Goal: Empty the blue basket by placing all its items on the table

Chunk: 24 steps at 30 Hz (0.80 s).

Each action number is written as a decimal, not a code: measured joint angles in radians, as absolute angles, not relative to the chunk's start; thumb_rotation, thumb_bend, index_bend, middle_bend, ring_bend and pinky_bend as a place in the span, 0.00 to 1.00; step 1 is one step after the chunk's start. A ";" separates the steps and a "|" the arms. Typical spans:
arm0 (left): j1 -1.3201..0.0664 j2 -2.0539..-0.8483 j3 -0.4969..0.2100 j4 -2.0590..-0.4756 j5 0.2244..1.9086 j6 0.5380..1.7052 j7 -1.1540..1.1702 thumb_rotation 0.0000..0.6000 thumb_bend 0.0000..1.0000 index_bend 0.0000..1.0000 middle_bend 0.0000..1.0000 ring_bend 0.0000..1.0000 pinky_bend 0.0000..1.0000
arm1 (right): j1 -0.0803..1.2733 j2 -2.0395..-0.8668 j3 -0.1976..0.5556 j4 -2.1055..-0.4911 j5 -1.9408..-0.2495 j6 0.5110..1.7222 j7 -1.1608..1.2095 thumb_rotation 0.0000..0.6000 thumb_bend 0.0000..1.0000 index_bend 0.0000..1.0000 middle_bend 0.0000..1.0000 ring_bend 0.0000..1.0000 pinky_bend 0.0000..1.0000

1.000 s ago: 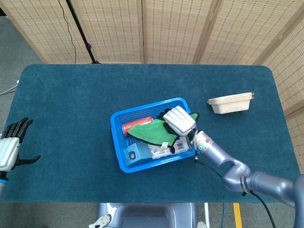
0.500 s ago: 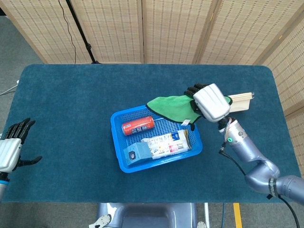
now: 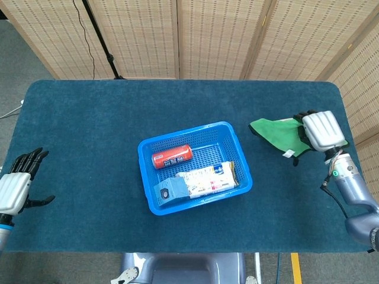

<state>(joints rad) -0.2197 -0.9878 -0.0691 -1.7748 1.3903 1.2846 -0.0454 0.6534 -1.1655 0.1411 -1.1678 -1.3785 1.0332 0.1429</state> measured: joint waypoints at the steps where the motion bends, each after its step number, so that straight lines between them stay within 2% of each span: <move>1: -0.221 -0.988 -0.069 -1.774 1.391 1.283 -0.047 1.00 0.07 0.00 0.00 0.00 0.00 | 0.646 -1.177 0.129 -1.137 -1.381 1.025 0.163 1.00 0.13 0.16 0.13 0.09 0.24; 2: -0.221 -0.988 -0.068 -1.774 1.392 1.281 -0.048 1.00 0.06 0.00 0.00 0.00 0.00 | 0.637 -1.193 0.113 -1.100 -1.386 1.012 0.193 1.00 0.04 0.08 0.06 0.04 0.17; 3: -0.222 -0.988 -0.067 -1.774 1.394 1.279 -0.049 1.00 0.06 0.00 0.00 0.00 0.00 | 0.631 -1.204 0.099 -1.075 -1.389 0.999 0.213 1.00 0.01 0.04 0.02 0.01 0.13; 4: -0.224 -0.987 -0.065 -1.774 1.397 1.276 -0.051 1.00 0.06 0.00 0.00 0.00 0.00 | 0.627 -1.212 0.087 -1.056 -1.391 0.983 0.231 1.00 0.00 0.00 0.00 0.00 0.07; 6: -0.226 -0.985 -0.063 -1.774 1.403 1.272 -0.056 1.00 0.06 0.00 0.00 0.00 0.00 | 0.622 -1.220 0.071 -1.040 -1.391 0.938 0.249 1.00 0.00 0.00 0.00 0.00 0.02; 9: -0.227 -0.982 -0.060 -1.771 1.410 1.269 -0.064 1.00 0.06 0.00 0.00 0.00 0.00 | 0.617 -1.213 0.064 -1.064 -1.386 0.895 0.264 1.00 0.00 0.00 0.00 0.00 0.00; 12: -0.232 -0.981 -0.060 -1.768 1.409 1.261 -0.076 1.00 0.06 0.00 0.00 0.00 0.00 | 0.609 -1.190 0.068 -1.119 -1.384 0.910 0.260 1.00 0.00 0.00 0.00 0.00 0.00; 18: -0.265 -0.971 -0.062 -1.771 1.449 1.220 -0.144 1.00 0.05 0.00 0.00 0.00 0.00 | 0.564 -1.125 0.083 -1.256 -1.386 1.027 0.203 1.00 0.00 0.00 0.00 0.00 0.00; 24: -0.366 -0.950 -0.070 -1.779 1.533 1.102 -0.294 1.00 0.00 0.00 0.00 0.00 0.00 | 0.489 -1.074 0.079 -1.382 -1.407 1.156 0.143 1.00 0.00 0.00 0.00 0.00 0.00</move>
<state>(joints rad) -0.3661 -0.9499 -0.0697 -1.7787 1.5333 1.1016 -0.2937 0.4893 -1.0739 0.0795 -1.3821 -1.4073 1.1556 0.1427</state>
